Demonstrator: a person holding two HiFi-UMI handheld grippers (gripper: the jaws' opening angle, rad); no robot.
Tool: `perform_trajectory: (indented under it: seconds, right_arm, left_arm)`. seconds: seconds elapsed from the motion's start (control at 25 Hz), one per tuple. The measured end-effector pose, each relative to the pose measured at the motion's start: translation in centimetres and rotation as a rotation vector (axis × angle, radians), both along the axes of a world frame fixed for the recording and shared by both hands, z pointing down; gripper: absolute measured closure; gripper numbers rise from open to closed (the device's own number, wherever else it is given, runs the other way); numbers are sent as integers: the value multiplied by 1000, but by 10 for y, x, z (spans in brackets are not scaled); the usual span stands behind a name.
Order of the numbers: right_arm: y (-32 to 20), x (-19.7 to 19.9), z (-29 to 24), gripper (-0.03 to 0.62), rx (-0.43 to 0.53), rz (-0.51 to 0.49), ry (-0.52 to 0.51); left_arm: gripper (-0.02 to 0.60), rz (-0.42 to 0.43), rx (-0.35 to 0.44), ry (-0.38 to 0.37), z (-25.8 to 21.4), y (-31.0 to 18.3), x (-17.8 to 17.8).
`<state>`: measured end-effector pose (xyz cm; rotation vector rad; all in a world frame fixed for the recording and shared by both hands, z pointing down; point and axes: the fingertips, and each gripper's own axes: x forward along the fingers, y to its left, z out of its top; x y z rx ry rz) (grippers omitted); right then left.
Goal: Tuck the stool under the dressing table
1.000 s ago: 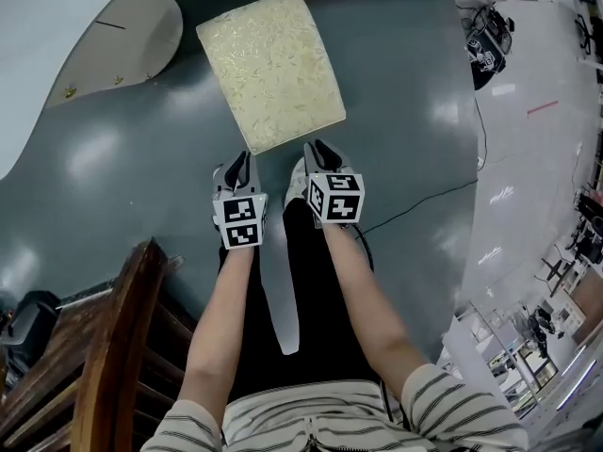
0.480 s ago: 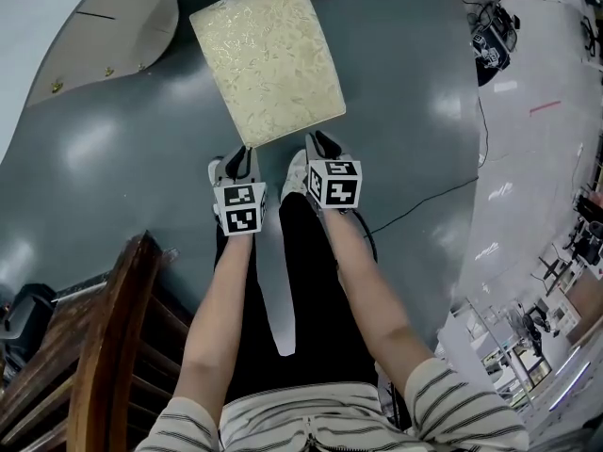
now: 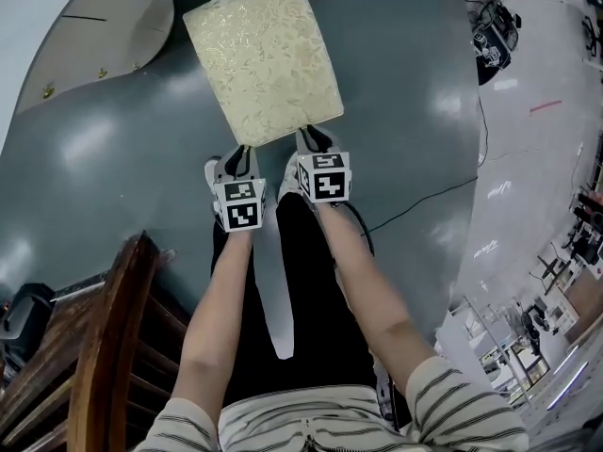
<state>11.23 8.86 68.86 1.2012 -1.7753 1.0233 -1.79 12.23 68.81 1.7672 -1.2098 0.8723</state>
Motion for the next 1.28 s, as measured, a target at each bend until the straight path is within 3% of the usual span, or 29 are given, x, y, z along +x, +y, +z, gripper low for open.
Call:
perform_trajectory:
  seconds: [0.44, 0.88, 1.28]
  right_arm:
    - [-11, -5, 0, 522, 21, -26, -16]
    - [-12, -3, 0, 519, 63, -56, -4]
    - [-15, -3, 6, 519, 56, -80, -9]
  left_arm:
    - [548, 13, 12, -24, 1, -10, -3]
    - [537, -38, 47, -59, 1, -10, -4]
    - [537, -73, 30, -88, 6, -14, -4]
